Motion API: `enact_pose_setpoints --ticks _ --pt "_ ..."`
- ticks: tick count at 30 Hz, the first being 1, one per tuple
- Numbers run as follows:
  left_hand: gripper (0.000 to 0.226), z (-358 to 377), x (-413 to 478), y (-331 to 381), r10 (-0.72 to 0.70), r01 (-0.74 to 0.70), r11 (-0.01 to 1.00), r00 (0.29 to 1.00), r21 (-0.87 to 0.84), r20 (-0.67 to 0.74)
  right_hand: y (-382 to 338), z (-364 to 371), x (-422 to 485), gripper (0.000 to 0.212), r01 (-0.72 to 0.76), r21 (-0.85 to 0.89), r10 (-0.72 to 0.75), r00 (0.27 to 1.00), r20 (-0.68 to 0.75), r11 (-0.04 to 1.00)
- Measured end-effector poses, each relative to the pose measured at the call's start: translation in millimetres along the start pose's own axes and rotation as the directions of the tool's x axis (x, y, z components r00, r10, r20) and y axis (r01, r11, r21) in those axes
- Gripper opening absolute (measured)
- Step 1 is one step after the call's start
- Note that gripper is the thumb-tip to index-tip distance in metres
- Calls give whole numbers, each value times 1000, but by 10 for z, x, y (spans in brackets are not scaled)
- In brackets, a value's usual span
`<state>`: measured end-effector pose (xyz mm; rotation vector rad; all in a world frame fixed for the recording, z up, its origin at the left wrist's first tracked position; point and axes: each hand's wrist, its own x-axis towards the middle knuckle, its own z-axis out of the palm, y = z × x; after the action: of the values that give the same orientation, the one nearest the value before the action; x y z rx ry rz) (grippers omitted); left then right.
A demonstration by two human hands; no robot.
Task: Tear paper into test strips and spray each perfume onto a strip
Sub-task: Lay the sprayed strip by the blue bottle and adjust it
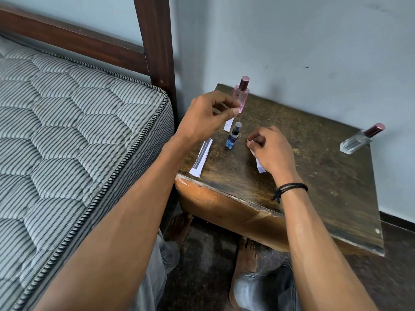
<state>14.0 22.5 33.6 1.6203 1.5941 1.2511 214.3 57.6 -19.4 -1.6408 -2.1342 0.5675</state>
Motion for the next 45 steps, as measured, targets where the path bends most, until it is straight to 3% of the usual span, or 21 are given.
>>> enact_pose_setpoints --ticks 6,10,20,22,24,27,29,31,34,37,41,45 --pt "17 -5 -7 19 6 -6 1000 1000 17 4 -27 -20 0 5 -6 6 6 1000 15 1000" --pt "16 -12 -9 21 4 -4 1000 1000 21 6 6 -126 25 9 -53 170 55 998 -7 984" --pt "12 37 -15 84 38 -36 998 998 45 -50 149 -541 25 14 -53 397 81 995 -55 916" --pt "12 107 -63 167 142 -132 989 972 68 -186 178 -605 21 15 -29 470 78 993 -86 882" --pt "12 254 -159 294 313 -283 949 894 140 -320 192 -667 16 14 -2 584 87 989 -117 812" --pt "11 599 -352 464 548 -517 837 786 181 -288 224 -765 11 10 41 745 115 981 -158 666" --pt "12 804 -465 535 573 -562 819 788 117 -226 265 -830 5 10 53 830 139 978 -156 555" --pt "14 942 -520 550 496 -501 865 845 28 -202 305 -879 5 11 43 883 181 973 -143 467" --pt "19 1074 -550 540 224 -245 964 959 -108 -173 380 -892 16 18 -9 914 257 961 -105 405" --pt "26 1174 -547 487 -11 -7 988 993 -152 -118 449 -818 44 25 -93 917 308 951 -34 389" --pt "34 1276 -525 389 -167 167 985 986 -36 9 554 -665 117 30 -182 887 340 940 30 424" --pt "41 1332 -521 264 -150 106 964 974 244 170 660 -595 266 33 -201 832 332 943 21 517"
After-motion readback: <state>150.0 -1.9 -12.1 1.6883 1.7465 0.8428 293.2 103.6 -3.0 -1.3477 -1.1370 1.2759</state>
